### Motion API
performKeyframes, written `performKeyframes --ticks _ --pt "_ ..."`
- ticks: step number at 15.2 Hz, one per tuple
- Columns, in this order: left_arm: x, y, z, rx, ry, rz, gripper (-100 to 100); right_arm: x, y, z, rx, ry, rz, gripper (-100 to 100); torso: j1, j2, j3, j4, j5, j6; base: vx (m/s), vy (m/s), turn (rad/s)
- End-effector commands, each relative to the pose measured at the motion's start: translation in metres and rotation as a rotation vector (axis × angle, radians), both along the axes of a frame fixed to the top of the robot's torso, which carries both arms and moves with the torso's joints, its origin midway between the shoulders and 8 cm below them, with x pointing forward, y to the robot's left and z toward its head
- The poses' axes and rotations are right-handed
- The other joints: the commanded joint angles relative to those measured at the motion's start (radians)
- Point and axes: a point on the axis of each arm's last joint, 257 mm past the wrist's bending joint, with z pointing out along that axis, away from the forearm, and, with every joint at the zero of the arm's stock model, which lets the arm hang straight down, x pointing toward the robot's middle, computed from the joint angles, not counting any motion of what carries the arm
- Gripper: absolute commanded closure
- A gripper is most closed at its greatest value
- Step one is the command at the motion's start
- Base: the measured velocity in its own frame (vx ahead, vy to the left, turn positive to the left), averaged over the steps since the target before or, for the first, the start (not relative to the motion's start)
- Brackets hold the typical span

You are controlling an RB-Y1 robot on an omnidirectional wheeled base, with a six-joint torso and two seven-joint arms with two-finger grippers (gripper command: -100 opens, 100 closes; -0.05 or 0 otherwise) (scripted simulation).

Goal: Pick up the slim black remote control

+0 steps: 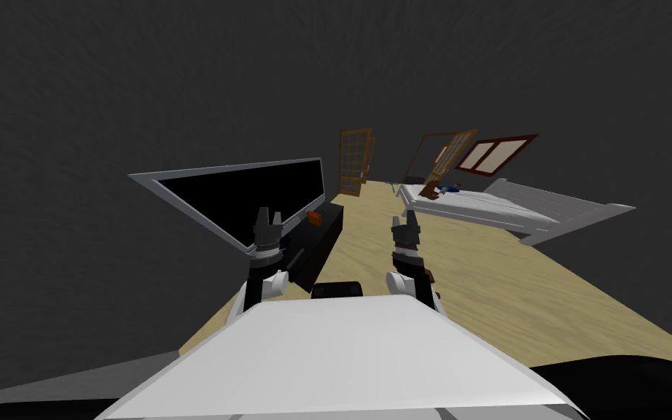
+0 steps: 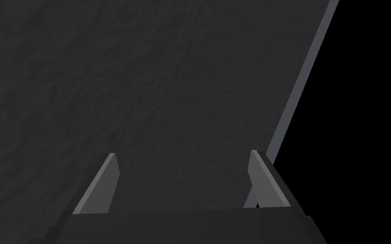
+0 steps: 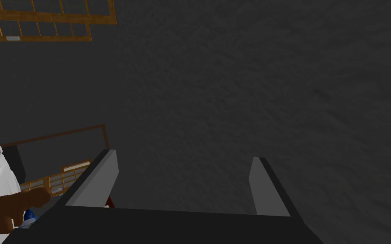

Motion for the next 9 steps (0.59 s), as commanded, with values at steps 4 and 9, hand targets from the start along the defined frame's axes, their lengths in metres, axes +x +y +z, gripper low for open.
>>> performKeyframes --ticks 4,9 --pt "0.016 0.008 -0.022 0.058 0.087 -0.004 -100 0.0 0.0 0.0 0.0 0.0 0.0 0 0.0 0.0 0.0 0.0 0.0 0.0 0.006 -0.008 0.036" --pt "0.038 0.031 -0.056 0.098 0.215 0.024 -100 0.0 0.0 0.0 0.0 0.0 0.0 0 0.0 -0.001 -0.001 0.0 0.0 0.0 0.009 -0.012 0.037"
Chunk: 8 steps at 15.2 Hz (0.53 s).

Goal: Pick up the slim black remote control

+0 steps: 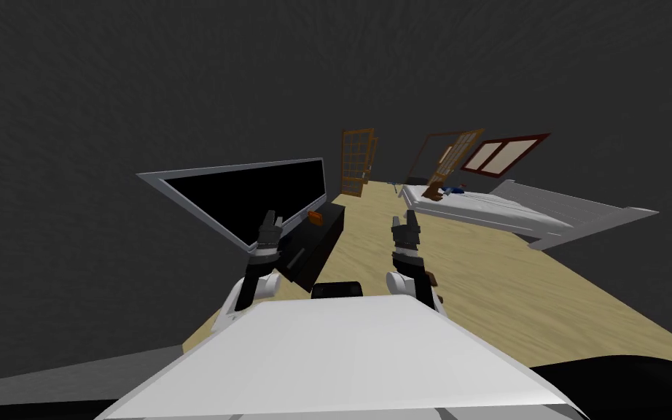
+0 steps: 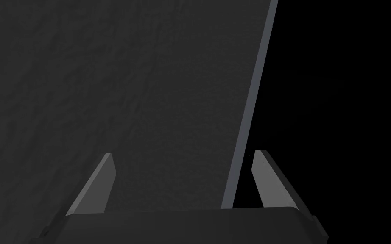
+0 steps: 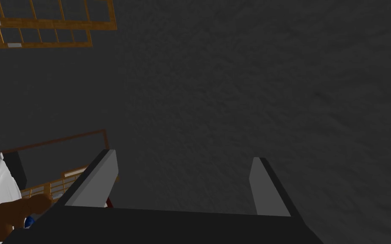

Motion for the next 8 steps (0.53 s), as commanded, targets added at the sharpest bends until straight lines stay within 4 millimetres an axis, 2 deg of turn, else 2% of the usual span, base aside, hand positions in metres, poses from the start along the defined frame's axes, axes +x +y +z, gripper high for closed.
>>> performKeyframes --ticks 1,2,3,4,6,7,8 --pt "0.009 0.009 -0.012 0.01 0.045 0.013 -100 0.0 0.0 0.0 0.0 0.0 0.0 0 0.0 0.0 0.0 0.0 0.0 0.0 0.008 -0.017 0.041" --pt "0.016 0.02 -0.023 0.022 0.087 0.028 -100 0.0 0.0 0.0 0.0 0.0 0.0 0 0.0 0.0 0.0 0.0 0.0 0.0 0.01 -0.021 0.047" --pt "0.018 0.021 -0.026 0.02 0.098 0.031 -100 0.0 0.0 0.0 0.0 0.0 0.0 0 0.0 0.0 0.0 0.0 0.0 0.0 0.012 -0.02 0.038" --pt "0.024 0.033 -0.038 0.03 0.139 0.049 -100 0.0 0.0 0.0 0.0 0.0 0.0 0 0.0 0.0 0.0 0.0 0.0 0.0 0.014 -0.018 0.049" --pt "0.026 0.034 -0.041 0.028 0.154 0.053 -100 0.0 0.0 0.0 0.0 0.0 0.0 0 0.0 -0.001 0.0 0.0 0.0 0.0 0.011 -0.015 0.024" --pt "0.032 0.049 -0.054 0.036 0.199 0.075 -100 0.0 0.0 0.0 0.0 0.0 0.0 0 0.0 0.0 0.0 0.0 0.0 0.0 0.011 -0.014 0.036" --pt "0.033 0.05 -0.057 0.034 0.212 0.078 -100 0.0 0.0 0.0 0.0 0.0 0.0 0 0.0 0.0 0.0 0.0 0.0 0.0 0.013 -0.015 0.042"
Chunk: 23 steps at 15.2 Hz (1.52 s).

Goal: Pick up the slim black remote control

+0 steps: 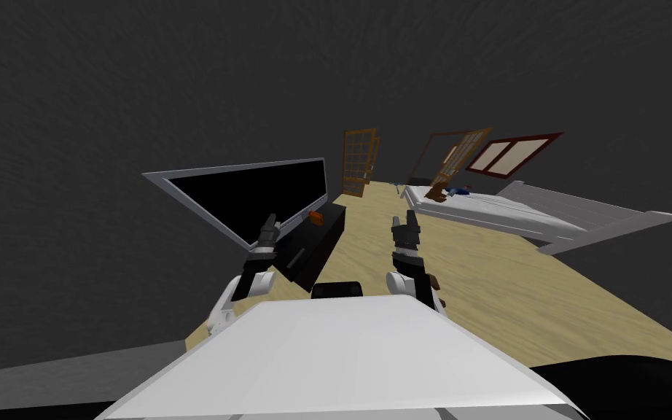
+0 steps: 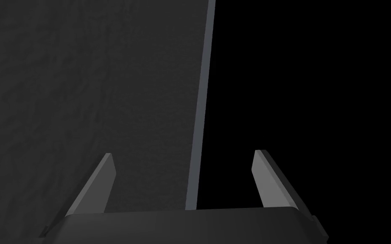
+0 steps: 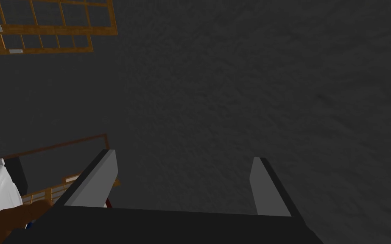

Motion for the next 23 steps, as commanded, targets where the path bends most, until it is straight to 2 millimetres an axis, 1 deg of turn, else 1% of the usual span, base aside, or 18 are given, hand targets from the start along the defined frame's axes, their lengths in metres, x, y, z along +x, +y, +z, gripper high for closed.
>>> performKeyframes --ticks 1,2,3,4,6,7,8,9,10,12,13,15,16,18,19,21,22,23 --pt "0.003 0.005 -0.006 0.0 0.028 0.011 -100 0.0 0.0 0.0 0.0 0.0 0.0 0 0.0 0.0 0.0 0.0 0.0 0.0 0.01 -0.011 0.015" --pt "0.008 0.02 -0.019 0.006 0.075 0.036 -100 0.0 0.0 0.0 0.0 0.0 0.0 0 0.0 0.0 0.0 0.0 0.0 0.0 0.012 -0.012 0.033" --pt "0.009 0.022 -0.022 0.004 0.088 0.041 -100 0.0 0.0 0.0 0.0 0.0 0.0 0 0.0 0.0 0.0 0.0 0.0 0.0 0.015 -0.016 0.038" --pt "0.013 0.038 -0.033 0.008 0.124 0.065 -100 0.0 0.0 0.0 0.0 0.0 0.0 0 0.0 0.0 0.0 0.0 0.0 0.0 0.023 -0.019 0.054" --pt "0.015 0.04 -0.039 0.004 0.149 0.073 -100 0.0 0.0 0.0 0.0 0.0 0.0 0 0.0 -0.001 0.0 0.0 0.0 0.0 0.022 -0.017 0.03" --pt "0.018 0.058 -0.051 0.005 0.189 0.101 -100 0.0 0.0 0.0 0.0 0.0 0.0 0 0.0 -0.001 0.0 0.0 0.0 0.0 0.02 -0.014 0.031" --pt "0.019 0.06 -0.056 0.002 0.208 0.107 -100 0.0 0.0 0.0 0.0 0.0 0.0 0 0.0 -0.001 0.0 0.0 0.0 0.0 0.019 -0.017 0.034" --pt "0.019 0.06 -0.057 0.001 0.21 0.108 -100 0.0 0.0 0.0 0.0 0.0 0.0 0 0.0 -0.001 0.0 0.0 0.0 0.0 0.014 -0.013 0.017" --pt "0.022 0.079 -0.069 -0.002 0.252 0.138 -100 0.0 0.0 0.0 0.0 0.0 0.0 0 0.0 0.0 0.0 0.0 0.0 0.0 0.017 -0.016 0.036" --pt "0.022 0.081 -0.074 -0.006 0.272 0.145 -100 0.0 0.0 0.0 0.0 0.0 0.0 0 0.0 0.0 0.0 0.0 0.0 0.0 0.018 -0.017 0.027" --pt "0.023 0.1 -0.086 -0.012 0.313 0.177 -100 0.0 0.0 0.0 0.0 0.0 0.0 0 0.0 0.0 0.0 0.0 0.0 0.0 0.022 -0.018 0.037" --pt "0.023 0.102 -0.092 -0.017 0.334 0.185 -100 0.0 0.0 0.0 0.0 0.0 0.0 0 0.0 -0.001 0.0 0.0 0.0 0.0 0.023 -0.018 0.021" --pt "0.023 0.122 -0.105 -0.028 0.377 0.219 -100 0.0 0.0 0.0 0.0 0.0 0.0 0 0.0 -0.001 0.0 0.0 0.0 0.0 0.023 -0.021 0.03" --pt "0.023 0.124 -0.109 -0.032 0.395 0.225 -100 0.0 0.0 0.0 0.0 0.0 0.0 0 0.0 -0.001 -0.001 0.0 0.0 0.0 0.024 -0.02 0.023" --pt "0.022 0.144 -0.121 -0.047 0.433 0.259 -100 0.0 0.0 0.0 0.0 0.0 0.0 0 0.0 -0.001 0.0 0.0 0.0 0.0 0.021 -0.016 0.03" --pt "0.021 0.146 -0.127 -0.052 0.456 0.267 -100 0.0 0.0 0.0 0.0 0.0 0.0 0 0.0 -0.001 0.0 0.0 0.0 0.0 0.022 -0.017 0.019" --pt "0.018 0.165 -0.139 -0.07 0.492 0.3 -100 0.0 0.0 0.0 0.0 0.0 0.0 0 0.0 -0.001 0.0 0.0 0.0 0.0 0.025 -0.021 0.023" --pt "0.017 0.166 -0.144 -0.075 0.51 0.306 -100 0.0 0.0 0.0 0.0 0.0 0.0 0 0.0 -0.001 0.0 0.0 0.0 0.0 0.032 -0.025 0.023"
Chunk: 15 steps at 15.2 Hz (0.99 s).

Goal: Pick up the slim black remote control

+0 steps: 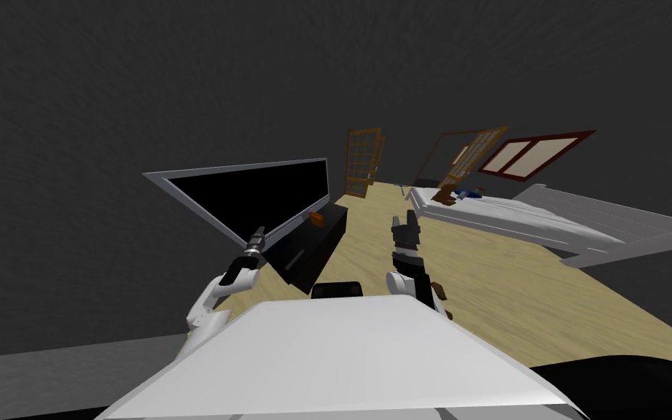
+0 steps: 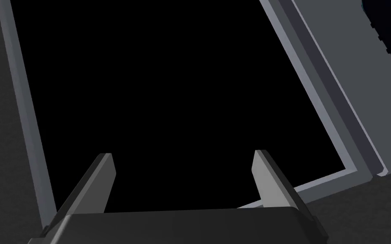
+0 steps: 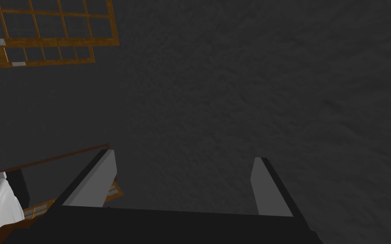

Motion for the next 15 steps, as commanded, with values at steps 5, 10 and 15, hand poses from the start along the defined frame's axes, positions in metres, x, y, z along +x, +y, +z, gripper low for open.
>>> performKeyframes --ticks 5,10,15 --pt "-0.012 0.047 -0.042 -0.063 0.128 0.107 -100 0.0 0.0 0.0 0.0 0.0 0.0 0 0.0 0.0 0.0 0.0 0.0 0.0 0.031 -0.02 0.014" --pt "-0.023 0.066 -0.066 -0.106 0.203 0.162 -100 0.0 0.0 0.0 0.0 0.0 0.0 0 0.0 -0.001 0.0 0.0 0.0 0.0 0.037 -0.026 0.008" --pt "-0.044 0.096 -0.104 -0.19 0.305 0.256 -100 0.0 0.0 0.0 0.0 0.0 0.0 0 0.0 -0.001 -0.001 0.0 0.0 0.0 0.045 -0.026 -0.003"
